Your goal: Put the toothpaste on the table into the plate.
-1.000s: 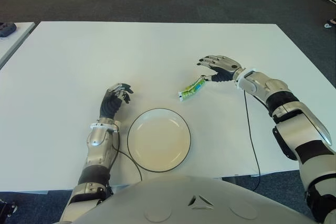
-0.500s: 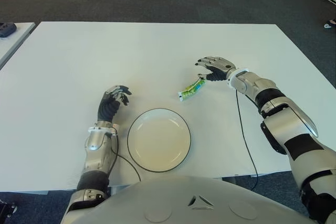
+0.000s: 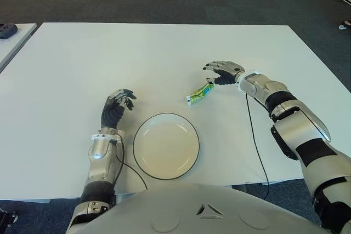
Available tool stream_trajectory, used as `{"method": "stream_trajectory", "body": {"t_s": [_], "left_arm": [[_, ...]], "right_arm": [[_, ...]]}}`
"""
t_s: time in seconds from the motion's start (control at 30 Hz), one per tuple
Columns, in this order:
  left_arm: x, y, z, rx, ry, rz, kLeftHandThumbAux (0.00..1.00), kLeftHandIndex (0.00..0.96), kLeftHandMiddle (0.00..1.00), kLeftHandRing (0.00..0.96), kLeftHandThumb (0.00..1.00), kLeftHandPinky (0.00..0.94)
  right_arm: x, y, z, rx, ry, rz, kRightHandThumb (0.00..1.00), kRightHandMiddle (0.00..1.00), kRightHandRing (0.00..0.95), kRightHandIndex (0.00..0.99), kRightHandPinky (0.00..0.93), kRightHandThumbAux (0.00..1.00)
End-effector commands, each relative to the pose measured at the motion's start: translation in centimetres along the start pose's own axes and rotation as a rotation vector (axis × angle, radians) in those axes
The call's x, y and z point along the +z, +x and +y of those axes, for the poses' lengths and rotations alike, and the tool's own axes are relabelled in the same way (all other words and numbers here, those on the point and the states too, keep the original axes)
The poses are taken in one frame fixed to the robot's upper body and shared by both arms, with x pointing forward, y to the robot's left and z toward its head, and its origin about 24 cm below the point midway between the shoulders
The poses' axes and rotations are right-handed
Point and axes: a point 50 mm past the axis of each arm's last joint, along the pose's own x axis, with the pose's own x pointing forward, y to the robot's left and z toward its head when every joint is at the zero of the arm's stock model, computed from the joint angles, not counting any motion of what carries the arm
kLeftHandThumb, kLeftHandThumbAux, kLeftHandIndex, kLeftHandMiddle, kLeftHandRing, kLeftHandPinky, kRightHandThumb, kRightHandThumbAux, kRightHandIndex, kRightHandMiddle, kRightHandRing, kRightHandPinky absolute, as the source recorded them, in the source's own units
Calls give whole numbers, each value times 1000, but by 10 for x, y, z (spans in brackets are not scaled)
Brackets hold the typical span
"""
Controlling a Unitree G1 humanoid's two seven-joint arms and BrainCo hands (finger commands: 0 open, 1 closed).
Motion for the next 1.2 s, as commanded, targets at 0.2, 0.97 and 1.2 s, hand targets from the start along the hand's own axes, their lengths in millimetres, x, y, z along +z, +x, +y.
{"method": "stream_trajectory", "body": {"t_s": [0.2, 0.97, 1.2], "left_arm": [[-3, -4, 3, 23, 9, 31, 672, 426, 502, 643, 838, 634], [-4, -1, 4, 21, 9, 22, 675, 418, 503, 637, 836, 634], [-4, -1, 5, 15, 13, 19, 675, 420, 498, 633, 836, 619]], "right_arm": [[-10, -6, -15, 32, 3, -16, 538, 0, 0, 0, 0, 161], [-8, -26, -25, 54, -86, -153, 545, 0, 0, 0, 0, 146], [-9, -31, -23, 63, -103, -171, 525, 0, 0, 0, 0, 139]]}}
